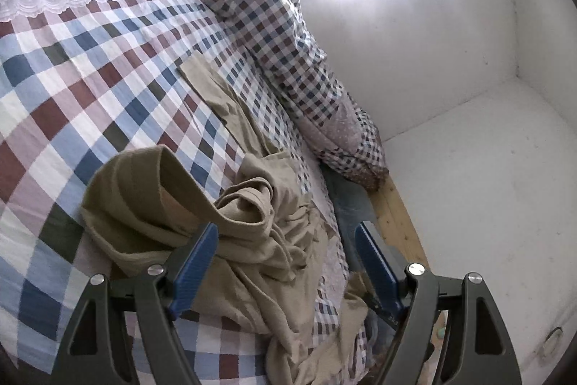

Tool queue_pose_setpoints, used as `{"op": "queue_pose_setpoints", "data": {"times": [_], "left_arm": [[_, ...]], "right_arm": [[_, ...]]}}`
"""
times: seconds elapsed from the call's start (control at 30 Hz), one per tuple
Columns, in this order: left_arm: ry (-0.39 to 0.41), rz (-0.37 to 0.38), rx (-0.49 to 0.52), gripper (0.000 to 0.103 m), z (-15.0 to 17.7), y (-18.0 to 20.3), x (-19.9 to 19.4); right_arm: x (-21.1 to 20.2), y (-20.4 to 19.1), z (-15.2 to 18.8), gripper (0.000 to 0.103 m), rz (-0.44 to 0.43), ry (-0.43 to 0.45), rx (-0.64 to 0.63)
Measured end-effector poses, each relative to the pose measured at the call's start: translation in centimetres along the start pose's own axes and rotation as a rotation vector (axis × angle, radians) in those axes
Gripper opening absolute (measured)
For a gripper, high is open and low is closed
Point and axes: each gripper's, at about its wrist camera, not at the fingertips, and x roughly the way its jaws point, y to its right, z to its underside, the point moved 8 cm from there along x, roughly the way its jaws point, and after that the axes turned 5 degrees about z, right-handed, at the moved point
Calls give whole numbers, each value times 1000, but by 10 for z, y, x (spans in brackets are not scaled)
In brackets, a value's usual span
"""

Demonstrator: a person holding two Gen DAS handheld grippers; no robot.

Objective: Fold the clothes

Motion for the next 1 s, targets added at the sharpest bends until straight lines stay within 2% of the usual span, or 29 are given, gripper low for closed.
{"op": "queue_pose_setpoints", "data": {"times": [0.17,0.33,0.4,0.47,0.53,0.6,0.77,0.87,1.0], "left_arm": [[-9,-14,0,82,10,1,4],[-20,-34,-4,82,16,-1,7],[-23,-37,-7,82,16,-2,7],[-28,-40,-12,82,16,-4,7],[-42,-37,-20,82,18,-6,8],[-52,-38,-22,82,19,-8,8],[-57,-40,-23,82,17,-10,0],[-54,-34,-34,82,14,-13,-8],[-74,-20,-50,82,13,-15,-13]], "right_arm": [[6,60,11,7,143,-31,97],[14,93,23,20,207,-59,175],[4,81,14,41,150,-10,176],[-8,69,4,50,88,42,176],[-19,49,-5,52,5,86,159],[-27,3,-10,52,-159,102,74],[-39,-131,13,50,-551,20,-154],[-43,-190,31,50,-613,-10,-285],[-41,-230,48,46,-623,-37,-400]]}}
